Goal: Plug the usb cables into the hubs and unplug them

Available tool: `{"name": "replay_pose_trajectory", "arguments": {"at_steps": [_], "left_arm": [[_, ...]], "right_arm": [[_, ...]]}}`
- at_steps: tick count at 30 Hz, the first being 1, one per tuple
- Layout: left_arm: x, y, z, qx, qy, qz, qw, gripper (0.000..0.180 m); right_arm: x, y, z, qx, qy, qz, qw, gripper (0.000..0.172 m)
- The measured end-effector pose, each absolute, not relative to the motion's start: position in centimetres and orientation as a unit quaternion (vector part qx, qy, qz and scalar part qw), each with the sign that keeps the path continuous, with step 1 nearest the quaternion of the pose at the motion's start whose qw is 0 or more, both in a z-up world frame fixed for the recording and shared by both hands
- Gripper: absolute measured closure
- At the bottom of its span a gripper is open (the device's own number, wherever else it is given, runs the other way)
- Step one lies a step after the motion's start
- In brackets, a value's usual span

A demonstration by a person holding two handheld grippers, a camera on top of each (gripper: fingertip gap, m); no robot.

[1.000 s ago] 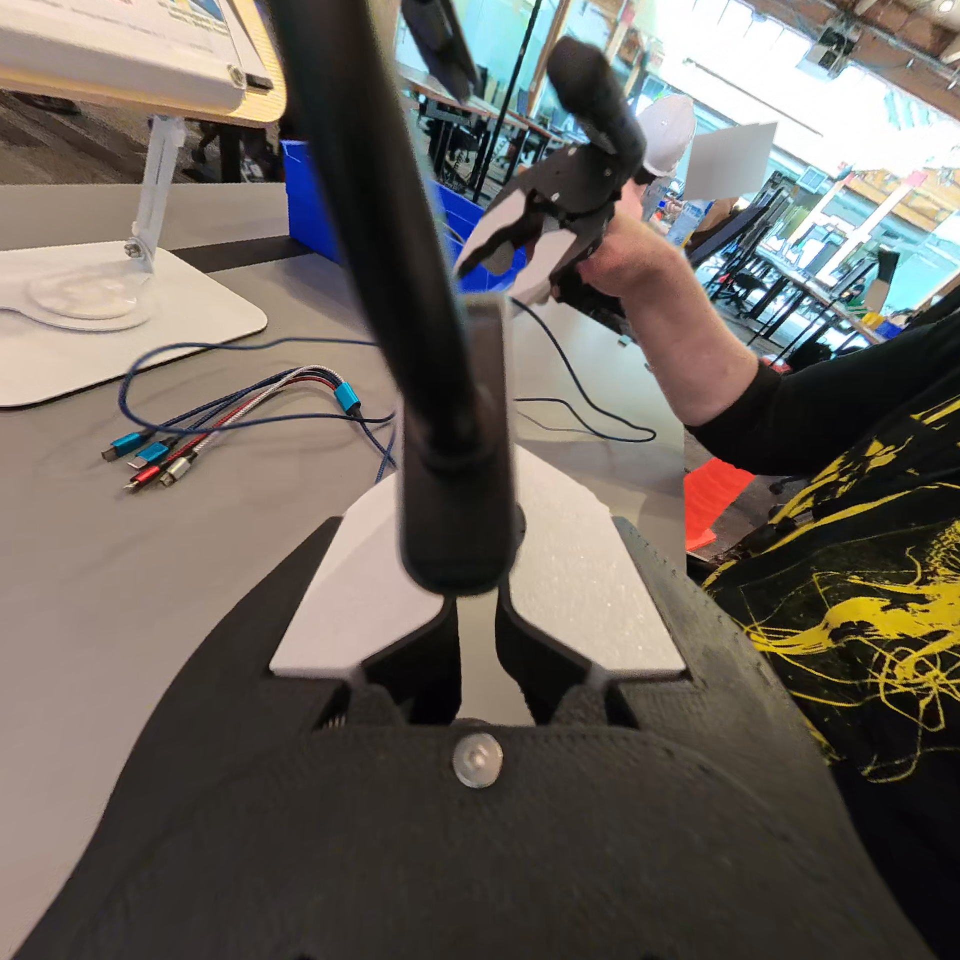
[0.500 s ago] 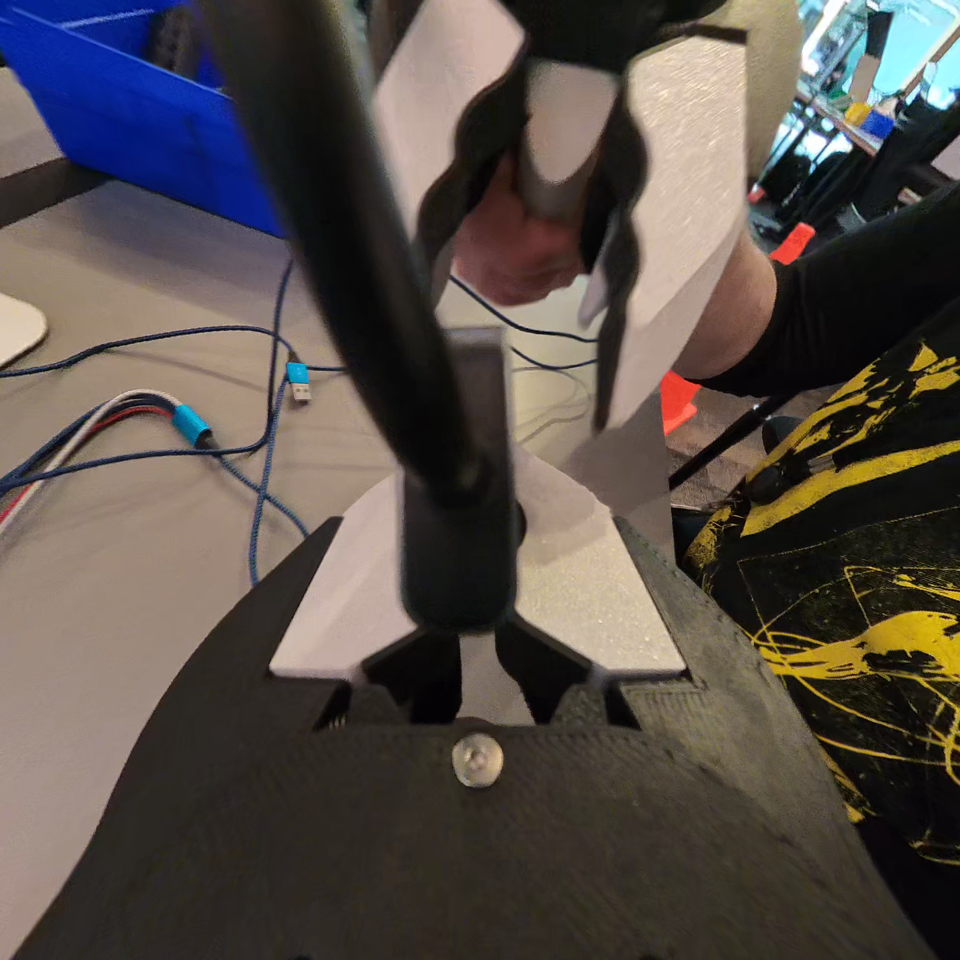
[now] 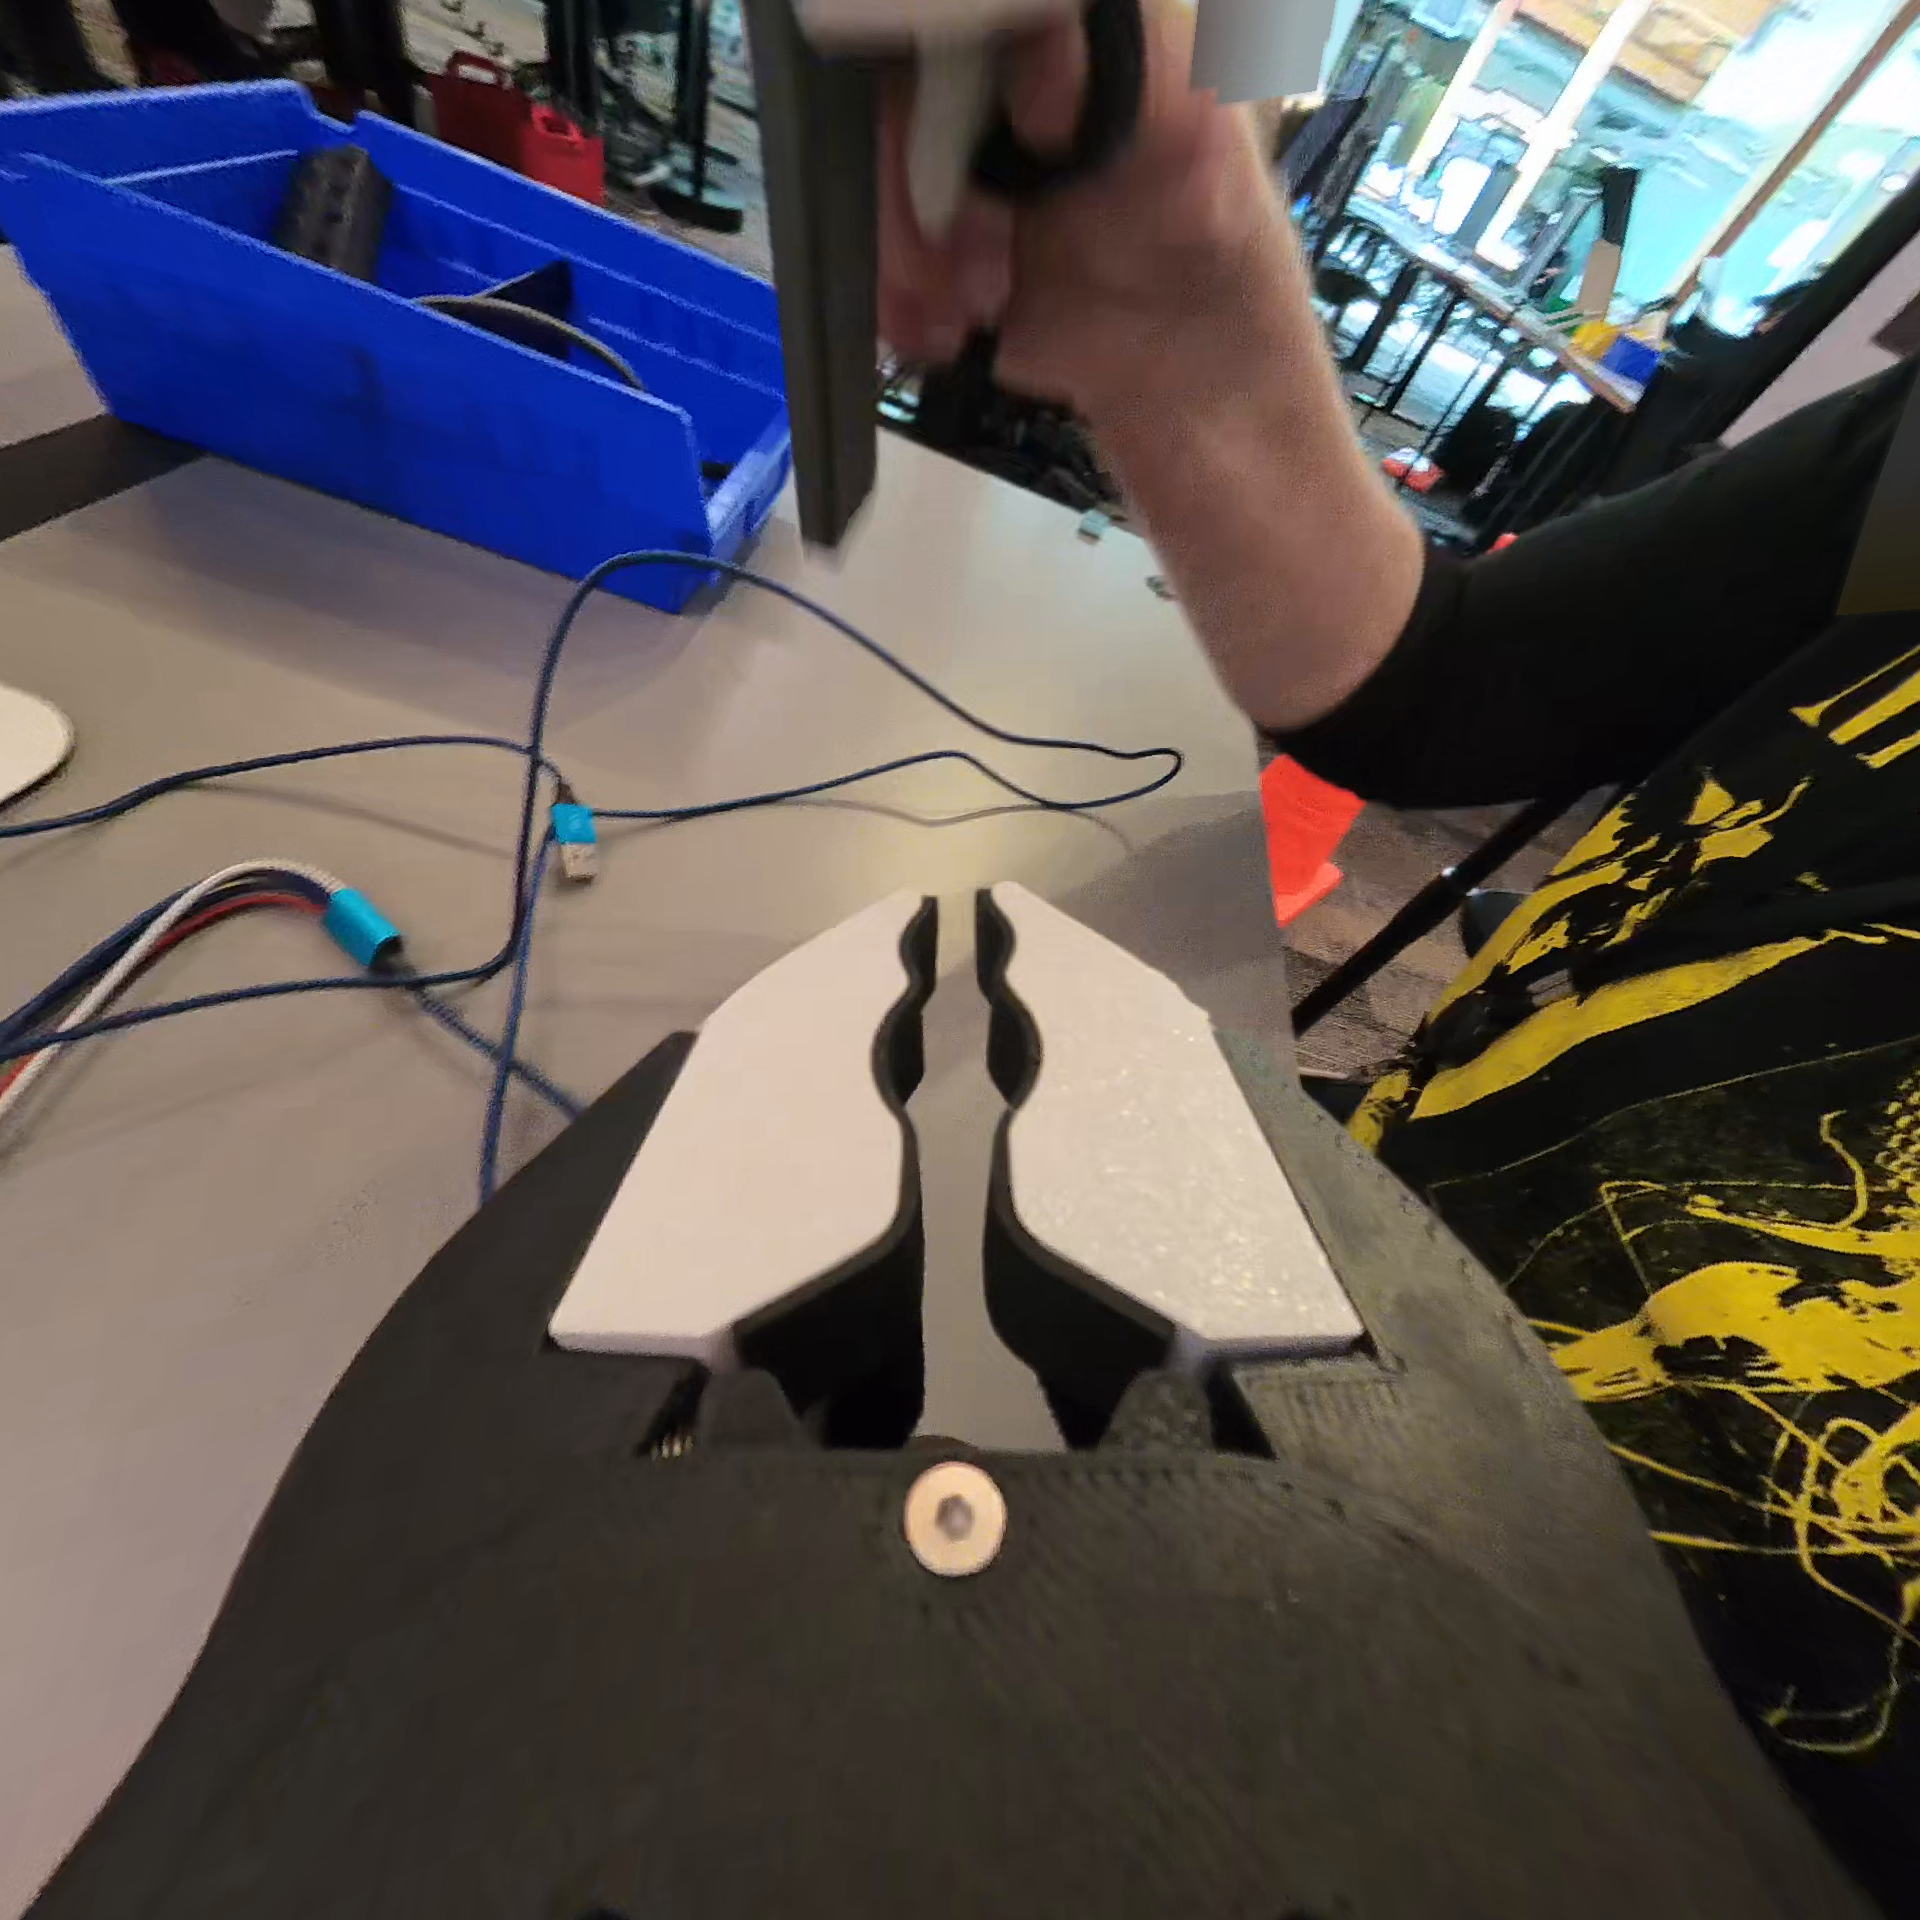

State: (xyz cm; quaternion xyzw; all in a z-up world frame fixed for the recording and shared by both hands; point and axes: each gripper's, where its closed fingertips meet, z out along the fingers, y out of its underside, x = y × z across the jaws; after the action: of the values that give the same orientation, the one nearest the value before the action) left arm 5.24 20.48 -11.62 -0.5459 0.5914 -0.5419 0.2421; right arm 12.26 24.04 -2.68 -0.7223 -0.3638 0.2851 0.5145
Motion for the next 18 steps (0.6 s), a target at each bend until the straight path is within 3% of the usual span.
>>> {"name": "replay_pose_trajectory", "arguments": {"at_steps": [4, 8, 13, 18], "left_arm": [[3.8, 22.0, -12.0, -0.565, 0.568, -0.542, 0.253, 0.18], [3.5, 23.1, -13.0, -0.583, 0.554, -0.537, 0.254, 0.18], [3.7, 23.8, -14.6, -0.604, 0.562, -0.509, 0.247, 0.178], [3.5, 23.7, -15.4, -0.611, 0.562, -0.501, 0.244, 0.177]], "right_arm": [[23.4, 26.6, -0.9, -0.769, -0.31, 0.178, 0.53, 0.162], [27.2, 25.7, -0.5, -0.779, -0.289, 0.163, 0.533, 0.161], [32.7, 26.8, -2.5, -0.813, -0.259, 0.077, 0.517, 0.162], [44.4, 32.3, -7.3, -0.874, -0.217, -0.029, 0.434, 0.161]]}}
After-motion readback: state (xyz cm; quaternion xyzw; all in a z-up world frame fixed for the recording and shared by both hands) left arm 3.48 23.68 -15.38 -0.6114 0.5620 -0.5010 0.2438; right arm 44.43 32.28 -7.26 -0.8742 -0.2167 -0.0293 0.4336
